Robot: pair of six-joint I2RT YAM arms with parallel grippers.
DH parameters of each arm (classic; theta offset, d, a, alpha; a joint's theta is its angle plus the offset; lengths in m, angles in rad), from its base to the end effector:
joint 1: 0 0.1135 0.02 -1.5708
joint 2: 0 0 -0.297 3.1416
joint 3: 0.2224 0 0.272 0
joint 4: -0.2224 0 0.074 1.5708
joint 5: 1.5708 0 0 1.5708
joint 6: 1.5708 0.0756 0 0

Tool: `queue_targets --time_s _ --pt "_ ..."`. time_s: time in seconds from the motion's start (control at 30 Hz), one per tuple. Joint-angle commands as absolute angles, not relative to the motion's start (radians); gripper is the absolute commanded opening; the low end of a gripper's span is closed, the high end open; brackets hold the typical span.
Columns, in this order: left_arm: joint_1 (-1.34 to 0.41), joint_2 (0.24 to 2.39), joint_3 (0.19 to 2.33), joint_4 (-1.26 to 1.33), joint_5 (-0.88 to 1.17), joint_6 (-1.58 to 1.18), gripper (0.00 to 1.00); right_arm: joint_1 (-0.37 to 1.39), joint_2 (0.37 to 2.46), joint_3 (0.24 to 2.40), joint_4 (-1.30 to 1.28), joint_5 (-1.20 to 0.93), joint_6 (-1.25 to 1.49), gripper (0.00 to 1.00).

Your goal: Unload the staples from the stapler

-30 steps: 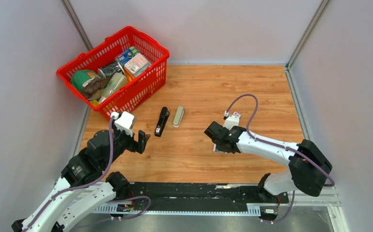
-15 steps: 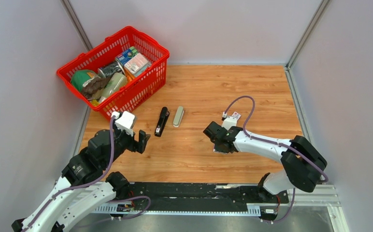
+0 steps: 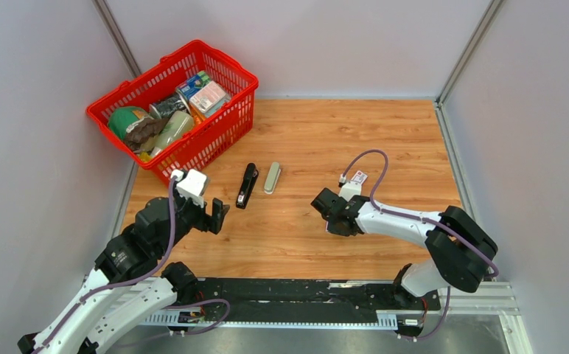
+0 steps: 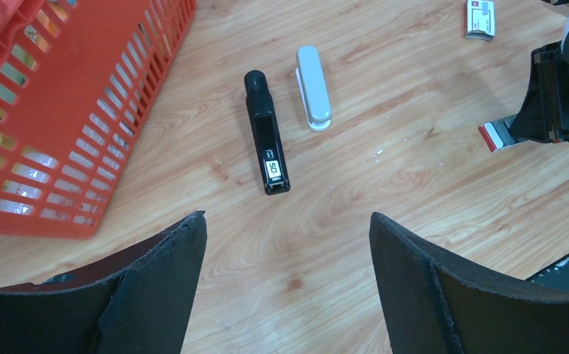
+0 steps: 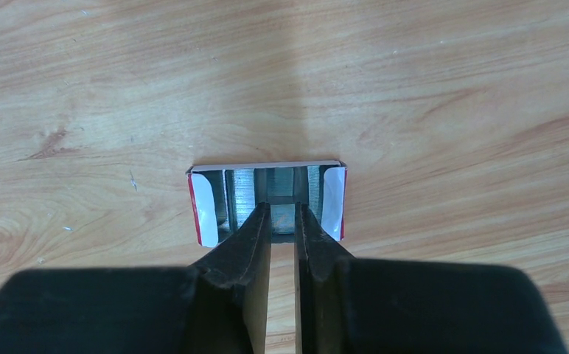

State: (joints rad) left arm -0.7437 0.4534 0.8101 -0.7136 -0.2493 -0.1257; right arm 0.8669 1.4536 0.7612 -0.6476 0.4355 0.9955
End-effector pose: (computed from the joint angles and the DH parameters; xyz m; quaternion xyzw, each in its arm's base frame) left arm 0.0999 -0.0666 0.3410 0.1803 0.7980 -0.1457 0.5563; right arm 0.1928 0.1779 0.1465 0.0872 0.9663 -0.0379 0.2393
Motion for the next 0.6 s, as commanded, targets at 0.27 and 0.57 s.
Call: queue_targets --time_s 0.27,0.57 --pt "-0.735 0.466 0.81 -0.689 -0.255 -0.114 0.88 0.862 1.436 0.772 -0.629 0.446 1.002 0.28" --pt "-0.729 0.469 0.811 -0.684 -0.247 -0.112 0.88 0.847 1.364 0.851 -0.704 0.491 0.96 0.35"
